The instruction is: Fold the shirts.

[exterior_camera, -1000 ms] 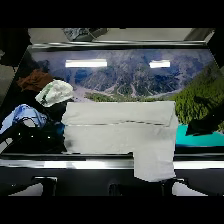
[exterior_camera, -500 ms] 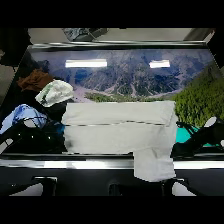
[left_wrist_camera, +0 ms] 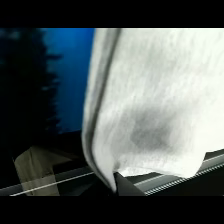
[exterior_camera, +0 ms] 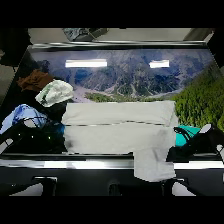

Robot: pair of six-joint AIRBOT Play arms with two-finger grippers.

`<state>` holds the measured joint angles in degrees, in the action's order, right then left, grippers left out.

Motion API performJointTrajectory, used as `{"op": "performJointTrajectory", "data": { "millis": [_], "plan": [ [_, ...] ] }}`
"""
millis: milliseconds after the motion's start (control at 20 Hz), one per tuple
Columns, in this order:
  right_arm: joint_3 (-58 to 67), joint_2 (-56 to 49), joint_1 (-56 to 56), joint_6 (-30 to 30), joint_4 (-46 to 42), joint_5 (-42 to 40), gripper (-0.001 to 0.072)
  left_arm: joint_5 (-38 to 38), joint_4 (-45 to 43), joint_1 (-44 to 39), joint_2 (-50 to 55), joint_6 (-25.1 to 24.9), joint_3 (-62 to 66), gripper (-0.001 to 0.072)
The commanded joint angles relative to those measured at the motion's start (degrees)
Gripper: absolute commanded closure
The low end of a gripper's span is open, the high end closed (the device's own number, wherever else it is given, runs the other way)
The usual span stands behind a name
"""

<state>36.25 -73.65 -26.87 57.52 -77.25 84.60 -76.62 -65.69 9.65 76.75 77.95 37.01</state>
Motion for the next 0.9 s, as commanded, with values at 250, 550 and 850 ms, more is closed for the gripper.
{"op": "performJointTrajectory", "data": {
  "millis": [250, 550, 850],
  "plan": [
    [-2.27, -0.28, 0.0, 1.66, 5.66, -8.26, 0.0576, 8.04, 2.69, -0.02, -0.04, -2.19, -0.02, 0.0668],
    [0.63, 0.37, -0.02, -1.73, 5.68, -5.29, 0.0666, 8.7, 2.73, 0.0, -0.83, -4.39, 0.15, 0.0672],
    [15.87, 7.89, 0.0, -2.25, 6.6, 1.66, 0.0668, 6.4, 3.39, 0.0, -11.52, -1.95, 9.42, 0.0674]
  ]
}}
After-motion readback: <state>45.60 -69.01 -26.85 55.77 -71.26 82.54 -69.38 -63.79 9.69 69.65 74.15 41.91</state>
